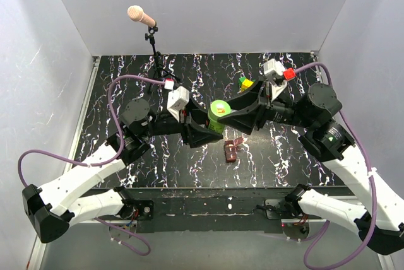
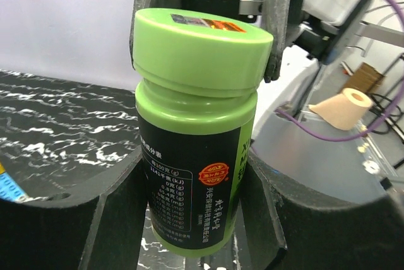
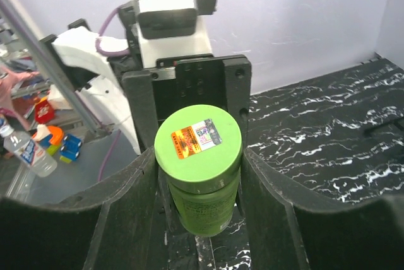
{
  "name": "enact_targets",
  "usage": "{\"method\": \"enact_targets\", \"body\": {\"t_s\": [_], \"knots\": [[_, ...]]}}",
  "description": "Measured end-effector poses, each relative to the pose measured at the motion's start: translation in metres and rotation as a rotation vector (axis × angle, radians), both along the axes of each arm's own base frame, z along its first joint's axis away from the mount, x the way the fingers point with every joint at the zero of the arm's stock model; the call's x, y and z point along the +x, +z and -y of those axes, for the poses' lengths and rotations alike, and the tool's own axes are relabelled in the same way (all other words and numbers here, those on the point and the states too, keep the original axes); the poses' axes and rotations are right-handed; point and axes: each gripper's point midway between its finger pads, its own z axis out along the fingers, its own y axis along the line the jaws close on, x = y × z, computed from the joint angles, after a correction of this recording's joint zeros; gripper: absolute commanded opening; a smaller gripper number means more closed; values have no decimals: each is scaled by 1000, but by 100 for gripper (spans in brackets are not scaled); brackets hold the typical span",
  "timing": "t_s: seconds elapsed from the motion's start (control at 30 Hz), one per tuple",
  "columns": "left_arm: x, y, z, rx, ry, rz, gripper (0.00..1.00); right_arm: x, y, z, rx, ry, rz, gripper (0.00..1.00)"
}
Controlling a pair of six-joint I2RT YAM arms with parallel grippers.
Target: Sort the pills into containers
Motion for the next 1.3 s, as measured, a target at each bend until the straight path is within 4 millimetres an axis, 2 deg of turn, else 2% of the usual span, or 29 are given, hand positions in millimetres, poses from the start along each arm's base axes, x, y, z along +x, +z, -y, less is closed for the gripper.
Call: {"method": "enact_targets", "body": {"t_s": [0.3, 0.6, 0.7, 0.83, 0.87, 1.03, 1.3], "knots": [[37, -3, 3, 53, 183, -17, 0, 34, -1, 0, -39, -163, -73, 41], [58, -18, 4, 125, 270, -41, 0, 54, -15, 1, -111, -265, -169, 45], [59, -22, 4, 140, 280, -45, 0, 55, -19, 2, -121, -276, -189, 51], [59, -23, 4, 143, 284, -41, 0, 55, -19, 2, -120, -277, -193, 74], [59, -23, 4, 142, 287, -42, 0, 54, -20, 2, -125, -273, -199, 77], [64, -17, 0, 126, 320, -34, 0, 46, -34, 3, -174, -250, -237, 85], [60, -12, -8, 114, 333, -27, 0, 39, -36, 11, -191, -256, -239, 90]]}}
